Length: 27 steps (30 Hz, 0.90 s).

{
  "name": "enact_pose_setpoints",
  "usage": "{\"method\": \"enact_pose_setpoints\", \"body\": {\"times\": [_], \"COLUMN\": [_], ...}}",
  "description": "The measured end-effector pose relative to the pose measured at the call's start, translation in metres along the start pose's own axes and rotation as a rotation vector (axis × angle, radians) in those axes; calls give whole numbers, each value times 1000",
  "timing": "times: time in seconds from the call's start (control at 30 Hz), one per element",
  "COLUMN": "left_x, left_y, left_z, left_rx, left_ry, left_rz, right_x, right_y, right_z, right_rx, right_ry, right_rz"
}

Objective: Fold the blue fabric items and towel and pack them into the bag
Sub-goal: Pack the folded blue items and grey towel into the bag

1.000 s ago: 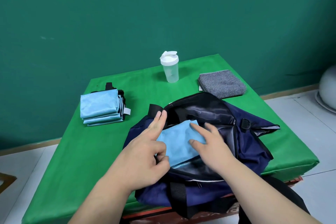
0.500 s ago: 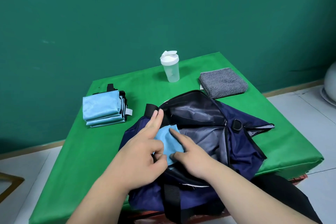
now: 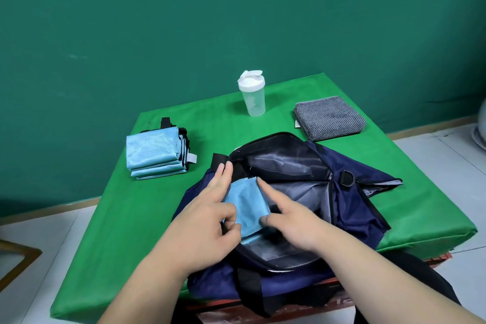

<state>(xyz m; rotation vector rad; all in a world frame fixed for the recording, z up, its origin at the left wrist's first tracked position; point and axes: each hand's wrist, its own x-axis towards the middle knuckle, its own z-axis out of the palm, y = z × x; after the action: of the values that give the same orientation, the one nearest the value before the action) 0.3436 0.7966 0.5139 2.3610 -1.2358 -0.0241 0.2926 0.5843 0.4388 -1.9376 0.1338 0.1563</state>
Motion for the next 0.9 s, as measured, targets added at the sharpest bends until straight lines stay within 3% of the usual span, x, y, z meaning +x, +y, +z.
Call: {"method": "enact_pose_setpoints", "body": {"times": [0.13,0.27,0.53,0.73,0.9], "left_x": [0,14,65,83,91], "left_y": [-3,0,8,14,13], "left_z": [6,10,30,47,52], "left_rx": [172,419,729,810,818], "left_ry": [-45,-107,-641,-726,-771], "left_rz": [12,165,392,492,500], "right_x": [-18,-34,-35,-27,-26], "right_y": [3,1,30,44,51], "right_z": [-26,-45,-47,-47,-51], "right_rx": [-78,-468,-734,-917,-916], "right_ry": [97,98,108,55,24], "right_rz": [12,-45,-211,-195,-92]}}
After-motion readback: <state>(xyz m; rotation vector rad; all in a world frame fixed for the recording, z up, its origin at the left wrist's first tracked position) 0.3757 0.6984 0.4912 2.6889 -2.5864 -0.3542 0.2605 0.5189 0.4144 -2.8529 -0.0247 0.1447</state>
